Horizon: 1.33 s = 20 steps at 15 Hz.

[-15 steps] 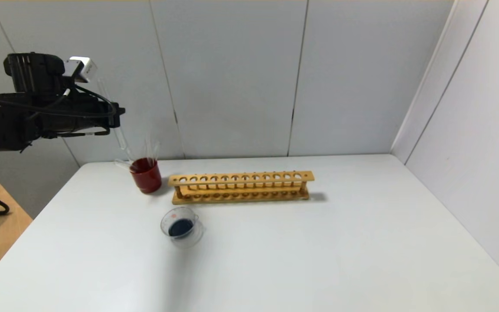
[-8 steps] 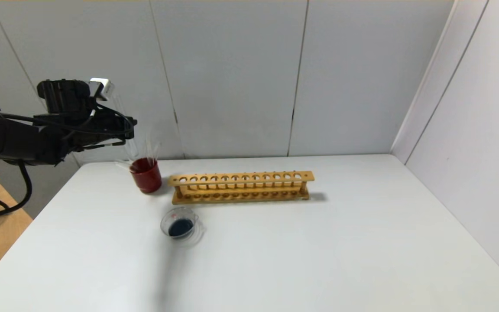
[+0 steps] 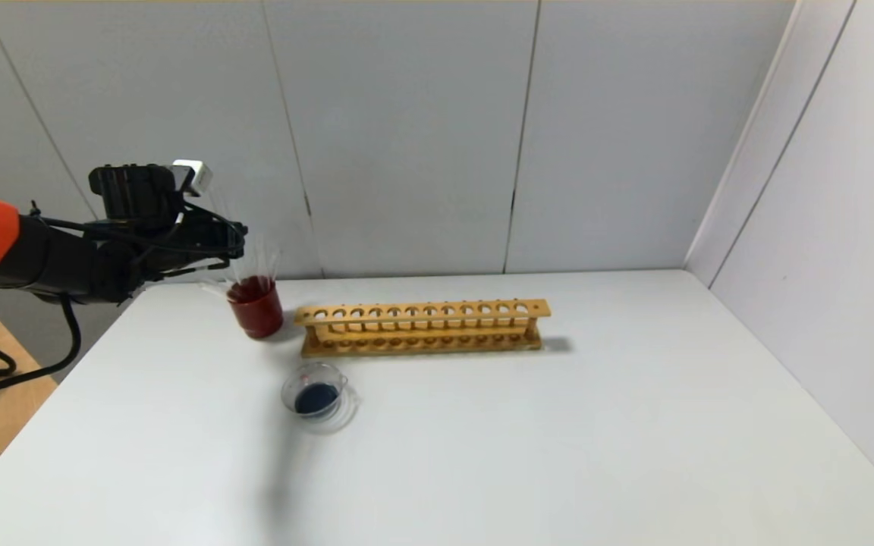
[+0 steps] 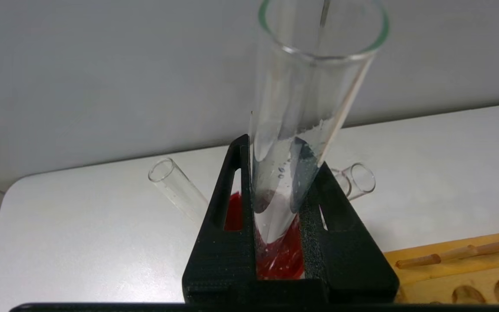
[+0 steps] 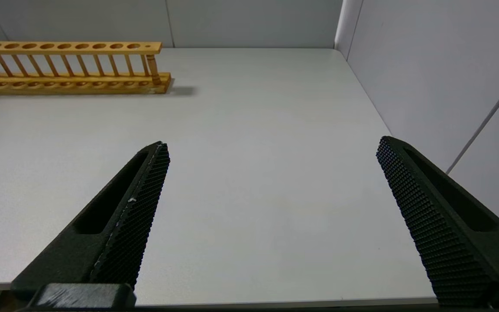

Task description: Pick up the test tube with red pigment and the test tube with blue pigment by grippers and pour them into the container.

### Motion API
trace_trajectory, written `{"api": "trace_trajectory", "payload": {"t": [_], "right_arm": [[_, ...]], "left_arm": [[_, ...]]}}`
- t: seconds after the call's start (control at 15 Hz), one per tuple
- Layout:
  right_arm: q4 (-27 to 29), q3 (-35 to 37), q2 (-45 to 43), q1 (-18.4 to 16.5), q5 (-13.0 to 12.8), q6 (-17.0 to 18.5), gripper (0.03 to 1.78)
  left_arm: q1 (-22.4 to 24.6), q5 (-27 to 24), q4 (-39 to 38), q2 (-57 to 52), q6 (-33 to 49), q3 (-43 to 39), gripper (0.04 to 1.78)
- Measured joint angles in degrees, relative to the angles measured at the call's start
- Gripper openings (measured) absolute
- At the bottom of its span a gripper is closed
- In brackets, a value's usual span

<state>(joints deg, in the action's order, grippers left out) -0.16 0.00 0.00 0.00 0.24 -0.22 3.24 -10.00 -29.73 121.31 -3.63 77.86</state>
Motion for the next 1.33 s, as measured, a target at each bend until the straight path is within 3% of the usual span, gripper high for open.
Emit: {"api": "trace_trajectory", "payload": {"t": [0.33, 0.47, 0.73, 0.93, 1.07, 1.33], "right_arm": [[0.0, 0.0, 0.0, 0.0, 0.0, 0.0, 1.75], [0.0, 0.0, 0.0, 0.0, 0.0, 0.0, 1.75], [0.0, 0.0, 0.0, 0.0, 0.0, 0.0, 1.75], [0.0, 0.0, 0.0, 0.0, 0.0, 0.0, 1.75], [0.0, 0.0, 0.0, 0.0, 0.0, 0.0, 1.75], [0.0, 0.0, 0.0, 0.0, 0.0, 0.0, 1.75]], "left_arm": [[0.0, -0.5, -4.4, 1.7, -0.2, -2.0, 0.44], [0.0, -0.5, -5.7, 2.1, -0.3, -2.2, 0.66], [0.0, -0.5, -5.7, 1.0, -0.5, -2.3, 1.31], [-0.2, -0.4, -5.3, -2.6, -0.7, -2.4, 1.64], [-0.3, -0.1, -4.4, -6.9, -1.2, -3.0, 1.74], [-0.4, 2.6, 0.9, -20.4, -3.1, -8.0, 1.75]]}}
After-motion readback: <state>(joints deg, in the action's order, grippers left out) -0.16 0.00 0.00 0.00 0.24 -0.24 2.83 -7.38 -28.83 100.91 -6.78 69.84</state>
